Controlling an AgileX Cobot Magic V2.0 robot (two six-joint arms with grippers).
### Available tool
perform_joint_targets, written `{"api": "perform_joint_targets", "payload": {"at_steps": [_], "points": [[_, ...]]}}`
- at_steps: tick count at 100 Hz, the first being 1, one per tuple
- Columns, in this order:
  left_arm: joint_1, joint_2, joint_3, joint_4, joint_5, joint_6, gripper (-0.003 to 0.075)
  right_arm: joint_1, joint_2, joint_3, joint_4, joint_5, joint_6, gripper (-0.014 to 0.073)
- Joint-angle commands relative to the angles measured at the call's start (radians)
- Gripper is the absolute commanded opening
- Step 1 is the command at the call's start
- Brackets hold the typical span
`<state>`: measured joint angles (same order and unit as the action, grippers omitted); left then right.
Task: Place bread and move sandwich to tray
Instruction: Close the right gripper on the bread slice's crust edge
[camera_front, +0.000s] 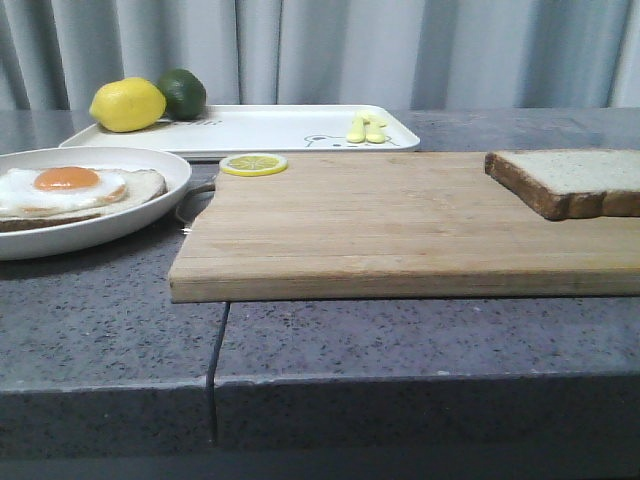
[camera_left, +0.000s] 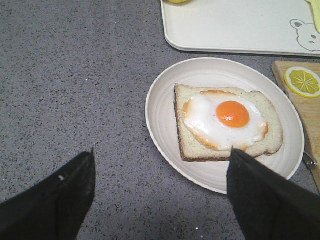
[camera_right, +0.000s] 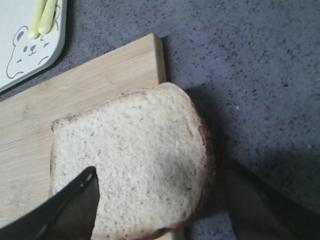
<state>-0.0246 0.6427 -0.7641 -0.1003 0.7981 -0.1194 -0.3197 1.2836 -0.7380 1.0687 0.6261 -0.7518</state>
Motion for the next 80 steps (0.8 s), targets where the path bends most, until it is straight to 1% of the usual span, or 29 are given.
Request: {"api": "perform_joint_targets", "payload": {"at_steps": [1,16,38,80], "points": [[0.002,0.007,-0.036,-0.012,-0.064,-0.004,0.0513,-0.007,0.004,-0.032,0.068,-0.016,-0.035,0.0532],[0.002,0.007,-0.036,-0.012,-0.066,-0.004,0.0513,-0.007,0.034,-0.032,0.084,-0.026,-0.054,0.0532],[0.002,0.007,-0.036,-0.012,-0.066,-0.004,0.0513,-0.007,0.076,-0.032,0.142,-0.025,-0.1,0.0532],[0.002,0.007,-0.036,-0.012,-0.066,-0.004,0.0513,-0.007,0.131,-0.032,0.216,0.009,-0.162,0.0532]]}}
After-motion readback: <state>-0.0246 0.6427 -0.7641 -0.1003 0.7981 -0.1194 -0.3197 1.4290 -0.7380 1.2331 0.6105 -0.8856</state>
